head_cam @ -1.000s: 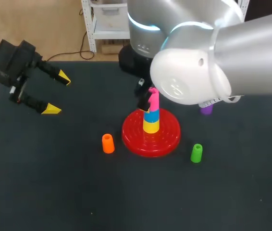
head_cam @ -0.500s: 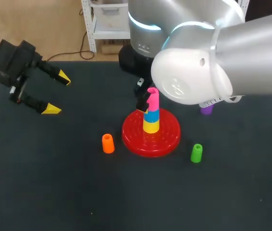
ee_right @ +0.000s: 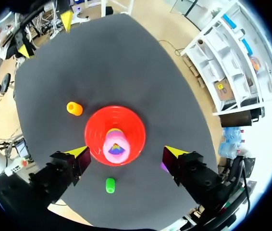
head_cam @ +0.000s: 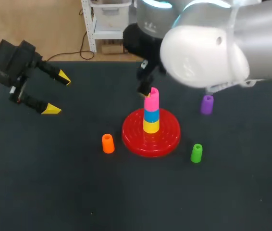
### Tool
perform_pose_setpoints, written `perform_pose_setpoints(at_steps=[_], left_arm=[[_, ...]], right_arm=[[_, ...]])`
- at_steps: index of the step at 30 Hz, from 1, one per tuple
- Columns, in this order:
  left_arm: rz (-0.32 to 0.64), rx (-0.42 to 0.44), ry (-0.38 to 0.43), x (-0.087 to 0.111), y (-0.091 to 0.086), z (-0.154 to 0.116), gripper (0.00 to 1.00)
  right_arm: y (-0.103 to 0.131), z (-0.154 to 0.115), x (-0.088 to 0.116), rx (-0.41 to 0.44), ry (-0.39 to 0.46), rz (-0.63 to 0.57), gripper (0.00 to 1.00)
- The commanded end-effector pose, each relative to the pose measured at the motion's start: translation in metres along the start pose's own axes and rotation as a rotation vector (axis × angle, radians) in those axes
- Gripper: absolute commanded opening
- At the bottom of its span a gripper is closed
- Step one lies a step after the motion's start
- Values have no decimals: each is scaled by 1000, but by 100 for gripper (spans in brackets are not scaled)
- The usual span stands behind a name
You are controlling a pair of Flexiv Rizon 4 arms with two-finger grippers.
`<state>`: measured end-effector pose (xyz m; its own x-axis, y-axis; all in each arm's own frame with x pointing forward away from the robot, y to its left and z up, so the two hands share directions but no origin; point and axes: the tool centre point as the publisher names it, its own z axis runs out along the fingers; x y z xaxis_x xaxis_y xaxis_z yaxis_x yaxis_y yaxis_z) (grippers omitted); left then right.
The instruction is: Pick up and stack the cylinders on the red base in this order: pink,purple,orange,green
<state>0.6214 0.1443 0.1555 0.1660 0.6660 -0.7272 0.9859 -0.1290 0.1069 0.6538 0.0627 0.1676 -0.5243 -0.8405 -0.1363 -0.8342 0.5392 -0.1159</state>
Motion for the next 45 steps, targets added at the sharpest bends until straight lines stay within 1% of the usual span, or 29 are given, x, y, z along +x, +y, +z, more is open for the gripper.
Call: perform_pose_setpoints(at_steps=[1,4,6,7,11,14,15,16,19,24,29,34,37,39,40,42,45], left_arm=[[1,1,-1,1,1,0,100],[1,1,-1,1,1,0,100],[1,1,-1,1,1,0,100],[1,1,-1,1,1,0,100],[1,1,-1,1,1,0,100],[1,1,-1,1,1,0,100],[1,1,-1,1,1,0,100],[1,1,-1,1,1,0,100],[1,1,-1,1,1,0,100],[1,1,-1,1,1,0,100],[1,1,-1,1,1,0,100],[1,1,-1,1,1,0,100],[1,1,-1,1,1,0,100],[1,1,-1,1,1,0,100],[1,1,-1,1,1,0,100],[1,1,-1,1,1,0,100],[1,1,-1,1,1,0,100]], right_arm=[[-12,-22,13,-22,-38,11,100],[-26,-31,17,-17,-40,26,100],[-36,-32,20,-28,-22,38,100],[-41,-32,22,-20,-8,42,100],[-56,-28,31,16,31,69,100],[-62,-19,40,28,48,95,100],[-64,-17,43,19,48,101,100],[-66,-14,47,19,66,104,100],[-75,-7,58,7,51,152,100],[-89,-2,73,10,8,214,100],[-93,5,83,15,0,241,100],[-94,21,91,28,11,259,100],[-96,32,96,22,15,273,100],[-99,38,99,10,6,276,100],[-102,41,101,18,21,288,100],[-106,45,104,5,20,299,100],[-111,50,106,7,32,307,100]])
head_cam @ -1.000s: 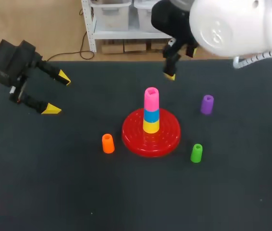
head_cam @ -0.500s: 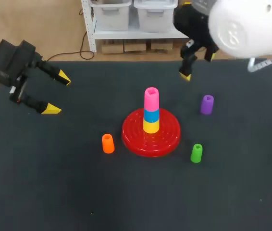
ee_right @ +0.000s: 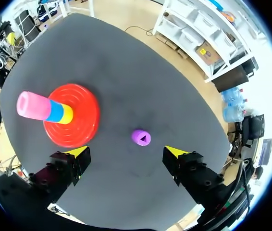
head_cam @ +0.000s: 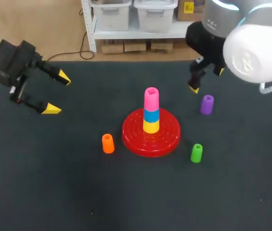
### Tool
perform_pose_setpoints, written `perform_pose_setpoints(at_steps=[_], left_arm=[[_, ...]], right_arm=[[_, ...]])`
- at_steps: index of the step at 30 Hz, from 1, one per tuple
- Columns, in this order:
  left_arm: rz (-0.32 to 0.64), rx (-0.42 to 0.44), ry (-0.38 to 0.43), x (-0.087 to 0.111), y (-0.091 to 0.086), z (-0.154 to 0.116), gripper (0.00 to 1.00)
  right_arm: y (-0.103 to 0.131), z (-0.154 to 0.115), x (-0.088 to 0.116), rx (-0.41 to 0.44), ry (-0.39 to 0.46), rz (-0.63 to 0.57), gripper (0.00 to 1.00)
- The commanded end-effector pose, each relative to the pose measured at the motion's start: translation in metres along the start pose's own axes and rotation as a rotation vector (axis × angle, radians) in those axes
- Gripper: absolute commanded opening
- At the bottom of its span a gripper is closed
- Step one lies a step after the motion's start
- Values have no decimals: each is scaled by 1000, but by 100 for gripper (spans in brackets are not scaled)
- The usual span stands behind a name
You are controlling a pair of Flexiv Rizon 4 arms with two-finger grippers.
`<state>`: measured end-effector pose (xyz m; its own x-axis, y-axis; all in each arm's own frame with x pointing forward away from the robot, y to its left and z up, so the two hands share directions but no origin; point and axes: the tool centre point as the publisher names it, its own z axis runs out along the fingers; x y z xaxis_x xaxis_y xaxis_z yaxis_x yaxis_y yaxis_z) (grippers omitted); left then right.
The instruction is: Pick up and stack the cylinders on the red base in this order: pink,purple,orange,green
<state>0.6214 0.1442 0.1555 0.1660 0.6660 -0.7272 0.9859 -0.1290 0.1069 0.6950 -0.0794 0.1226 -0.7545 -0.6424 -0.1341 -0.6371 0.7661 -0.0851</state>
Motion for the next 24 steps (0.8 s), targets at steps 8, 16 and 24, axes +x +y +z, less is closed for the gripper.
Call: perform_pose_setpoints(at_steps=[8,16,24], left_arm=[[1,1,-1,1,1,0,100],[1,1,-1,1,1,0,100],[1,1,-1,1,1,0,100]], right_arm=[[-17,23,-2,-10,26,16,100],[-25,42,4,-16,28,41,100],[-36,67,15,-19,39,68,100]])
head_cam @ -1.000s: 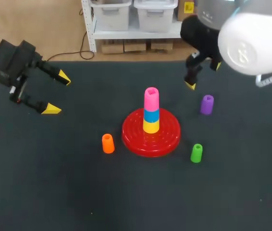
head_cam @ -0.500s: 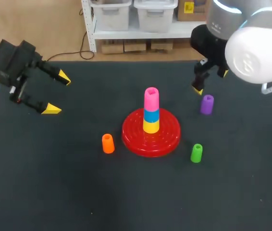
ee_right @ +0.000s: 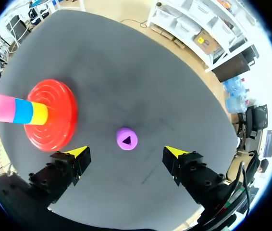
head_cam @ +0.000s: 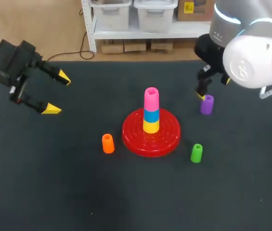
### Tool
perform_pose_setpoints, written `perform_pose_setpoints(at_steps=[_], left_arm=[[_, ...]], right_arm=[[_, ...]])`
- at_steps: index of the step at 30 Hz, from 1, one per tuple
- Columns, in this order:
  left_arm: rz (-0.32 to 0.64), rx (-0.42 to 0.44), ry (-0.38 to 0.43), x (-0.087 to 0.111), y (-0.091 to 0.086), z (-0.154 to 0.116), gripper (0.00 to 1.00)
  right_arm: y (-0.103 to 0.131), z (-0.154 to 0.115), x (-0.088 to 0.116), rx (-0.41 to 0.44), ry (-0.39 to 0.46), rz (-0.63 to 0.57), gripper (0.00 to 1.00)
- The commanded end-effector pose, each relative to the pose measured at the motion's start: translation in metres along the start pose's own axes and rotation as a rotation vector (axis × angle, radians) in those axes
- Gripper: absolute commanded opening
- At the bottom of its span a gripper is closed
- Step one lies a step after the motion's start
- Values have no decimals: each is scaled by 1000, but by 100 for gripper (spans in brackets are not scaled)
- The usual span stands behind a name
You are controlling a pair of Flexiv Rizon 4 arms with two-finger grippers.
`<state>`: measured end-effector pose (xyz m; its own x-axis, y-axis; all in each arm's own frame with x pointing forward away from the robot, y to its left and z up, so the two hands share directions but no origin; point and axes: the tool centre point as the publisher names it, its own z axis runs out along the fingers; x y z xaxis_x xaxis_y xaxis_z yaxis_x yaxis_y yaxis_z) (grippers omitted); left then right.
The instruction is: Pick up and stack the cylinders on the red base in this order: pink,purple,orange,green
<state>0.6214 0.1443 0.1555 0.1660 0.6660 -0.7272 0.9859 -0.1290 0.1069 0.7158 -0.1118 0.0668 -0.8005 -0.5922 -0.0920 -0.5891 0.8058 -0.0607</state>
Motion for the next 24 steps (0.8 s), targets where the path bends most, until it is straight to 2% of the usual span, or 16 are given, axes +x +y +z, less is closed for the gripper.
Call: perform_pose_setpoints(at_steps=[1,13,24], left_arm=[[1,1,-1,1,1,0,100],[1,1,-1,1,1,0,100],[1,1,-1,1,1,0,100]], right_arm=[[-4,12,2,-6,-6,3,100],[-2,37,-8,-42,7,13,100],[5,49,-2,-41,47,14,100]])
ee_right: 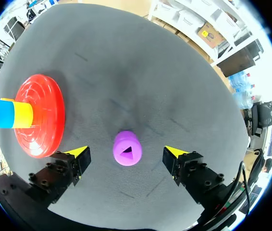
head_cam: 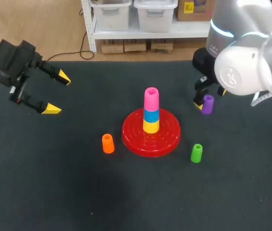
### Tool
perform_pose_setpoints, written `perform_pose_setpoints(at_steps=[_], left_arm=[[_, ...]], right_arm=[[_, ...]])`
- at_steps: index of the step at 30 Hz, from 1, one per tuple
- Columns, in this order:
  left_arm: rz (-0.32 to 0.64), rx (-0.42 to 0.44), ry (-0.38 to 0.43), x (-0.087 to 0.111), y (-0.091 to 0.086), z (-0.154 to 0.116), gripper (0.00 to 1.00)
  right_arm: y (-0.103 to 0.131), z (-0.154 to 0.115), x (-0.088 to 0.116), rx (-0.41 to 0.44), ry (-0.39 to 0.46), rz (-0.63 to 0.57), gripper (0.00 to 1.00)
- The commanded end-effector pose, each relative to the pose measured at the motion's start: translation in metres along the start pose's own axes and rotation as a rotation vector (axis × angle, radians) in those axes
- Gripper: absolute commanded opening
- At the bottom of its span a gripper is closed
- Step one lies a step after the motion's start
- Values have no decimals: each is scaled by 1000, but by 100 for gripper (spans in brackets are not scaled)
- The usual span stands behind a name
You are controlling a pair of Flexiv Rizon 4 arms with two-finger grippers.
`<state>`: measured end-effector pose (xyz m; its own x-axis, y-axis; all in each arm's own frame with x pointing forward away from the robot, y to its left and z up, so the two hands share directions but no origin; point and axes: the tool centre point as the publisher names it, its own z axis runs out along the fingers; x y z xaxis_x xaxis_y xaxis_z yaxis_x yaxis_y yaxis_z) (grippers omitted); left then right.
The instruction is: Pick up and stack the cylinders on the red base in this order: pink,purple,orange,green
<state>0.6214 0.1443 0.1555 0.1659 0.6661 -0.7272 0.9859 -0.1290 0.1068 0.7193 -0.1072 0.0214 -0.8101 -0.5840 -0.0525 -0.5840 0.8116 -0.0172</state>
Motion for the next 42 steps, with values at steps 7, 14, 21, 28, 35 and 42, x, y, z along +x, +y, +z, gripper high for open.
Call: perform_pose_setpoints(at_steps=[7,14,21,28,35,42], left_arm=[[1,1,-1,1,1,0,100],[1,1,-1,1,1,0,100],[1,1,-1,1,1,0,100],[1,1,-1,1,1,0,100],[1,1,-1,1,1,0,100],[1,1,-1,1,1,0,100]], right_arm=[[-3,7,2,0,13,13,100],[-5,11,5,1,22,17,100],[-4,15,9,3,35,36,98],[-3,15,8,6,31,33,0],[-2,13,8,14,31,26,0],[-1,12,7,20,35,23,0]])
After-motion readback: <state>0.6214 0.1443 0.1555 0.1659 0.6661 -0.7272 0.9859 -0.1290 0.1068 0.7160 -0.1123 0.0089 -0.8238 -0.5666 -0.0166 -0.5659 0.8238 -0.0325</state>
